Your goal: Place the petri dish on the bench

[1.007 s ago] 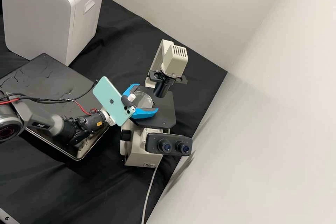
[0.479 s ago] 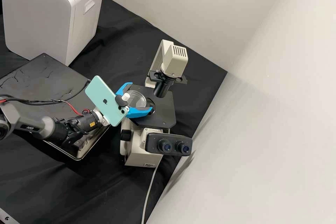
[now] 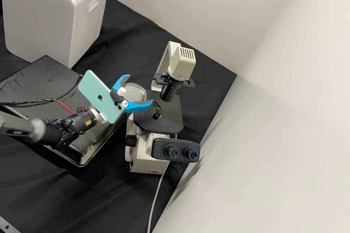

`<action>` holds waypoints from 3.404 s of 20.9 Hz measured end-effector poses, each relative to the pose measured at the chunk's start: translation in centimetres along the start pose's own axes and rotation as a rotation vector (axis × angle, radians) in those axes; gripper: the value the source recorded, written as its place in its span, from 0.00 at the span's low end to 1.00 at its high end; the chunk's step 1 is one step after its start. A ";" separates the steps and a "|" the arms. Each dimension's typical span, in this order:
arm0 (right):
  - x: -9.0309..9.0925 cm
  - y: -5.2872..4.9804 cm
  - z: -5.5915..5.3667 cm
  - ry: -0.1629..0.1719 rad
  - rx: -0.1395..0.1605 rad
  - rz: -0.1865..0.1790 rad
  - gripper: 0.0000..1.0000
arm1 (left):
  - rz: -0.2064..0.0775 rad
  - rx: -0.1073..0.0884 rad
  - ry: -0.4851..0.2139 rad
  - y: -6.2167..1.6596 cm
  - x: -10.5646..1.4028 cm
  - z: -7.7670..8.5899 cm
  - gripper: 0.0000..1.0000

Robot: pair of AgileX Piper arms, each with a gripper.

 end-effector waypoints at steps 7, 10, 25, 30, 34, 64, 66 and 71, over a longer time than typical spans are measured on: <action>-0.3 -0.8 -1.4 0.045 0.025 -0.027 0.00 | 0.000 0.000 0.000 0.00 0.0 0.0 1.00; -0.8 -1.6 -2.2 0.070 0.029 -0.056 0.00 | 0.000 0.000 -0.004 0.00 0.0 0.1 1.00; -2.6 -5.8 -4.1 0.108 0.016 -0.175 0.00 | 0.000 0.000 0.003 0.00 0.0 -0.1 1.00; -3.1 -6.6 -4.2 0.108 0.002 -0.197 0.00 | 0.001 0.000 0.014 0.01 0.0 -0.2 1.00; -3.2 -7.3 -3.4 0.099 -0.009 -0.201 0.00 | 0.001 0.000 0.014 0.01 0.0 -0.2 1.00; -3.1 -11.8 -0.2 0.036 -0.064 -0.287 1.00 | -0.001 -0.003 -0.005 -0.01 0.0 0.1 1.00; -3.1 -11.8 -0.2 0.036 -0.064 -0.287 1.00 | -0.001 -0.003 -0.005 -0.01 0.0 0.1 1.00; -3.1 -11.8 -0.2 0.037 -0.067 -0.287 1.00 | -0.001 -0.003 -0.005 -0.01 0.0 0.1 1.00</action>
